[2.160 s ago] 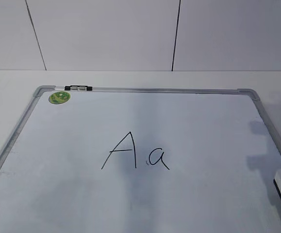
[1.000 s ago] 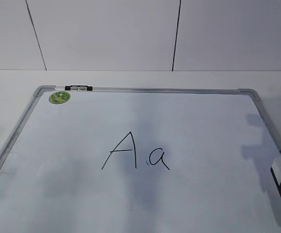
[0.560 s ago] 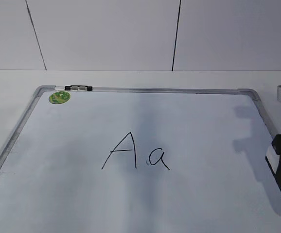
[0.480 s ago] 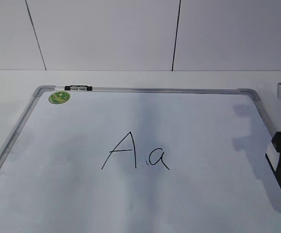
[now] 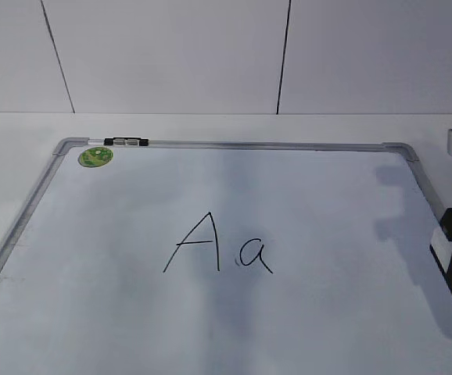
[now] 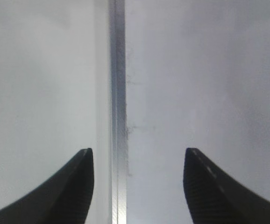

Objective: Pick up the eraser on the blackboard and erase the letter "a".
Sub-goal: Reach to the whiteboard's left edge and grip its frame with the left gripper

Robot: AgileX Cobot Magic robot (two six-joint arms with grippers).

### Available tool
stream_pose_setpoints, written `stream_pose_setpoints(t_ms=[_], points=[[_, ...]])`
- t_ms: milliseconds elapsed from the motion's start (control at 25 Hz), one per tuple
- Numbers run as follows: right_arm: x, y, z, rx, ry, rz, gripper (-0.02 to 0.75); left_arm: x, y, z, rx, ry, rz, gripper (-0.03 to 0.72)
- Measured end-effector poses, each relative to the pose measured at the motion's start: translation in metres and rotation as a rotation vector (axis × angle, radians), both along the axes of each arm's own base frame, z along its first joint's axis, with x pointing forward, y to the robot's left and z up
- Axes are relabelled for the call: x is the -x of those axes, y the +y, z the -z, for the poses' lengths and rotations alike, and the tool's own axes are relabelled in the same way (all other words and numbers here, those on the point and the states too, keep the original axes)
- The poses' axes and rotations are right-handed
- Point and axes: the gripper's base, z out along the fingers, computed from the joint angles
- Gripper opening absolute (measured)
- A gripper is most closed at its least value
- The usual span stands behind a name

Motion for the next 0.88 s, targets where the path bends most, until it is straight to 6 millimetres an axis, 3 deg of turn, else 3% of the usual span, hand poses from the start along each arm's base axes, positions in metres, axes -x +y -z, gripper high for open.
stream_pose_setpoints(t_ms=[200, 400, 680, 880], points=[[0.000, 0.001, 0.000, -0.016, 0.005, 0.006, 0.527, -0.040, 0.002, 0.018, -0.041, 0.040, 0.007, 0.456], [0.000, 0.001, 0.000, -0.016, 0.005, 0.006, 0.527, -0.069, 0.002, 0.048, -0.048, 0.115, 0.016, 0.454], [0.001, 0.001, 0.000, -0.015, 0.007, 0.006, 0.527, -0.089, -0.001, 0.090, -0.023, 0.173, 0.017, 0.393], [0.001, 0.001, 0.000, -0.016, 0.007, 0.007, 0.527, -0.094, -0.001, 0.105, -0.029, 0.187, 0.038, 0.344]])
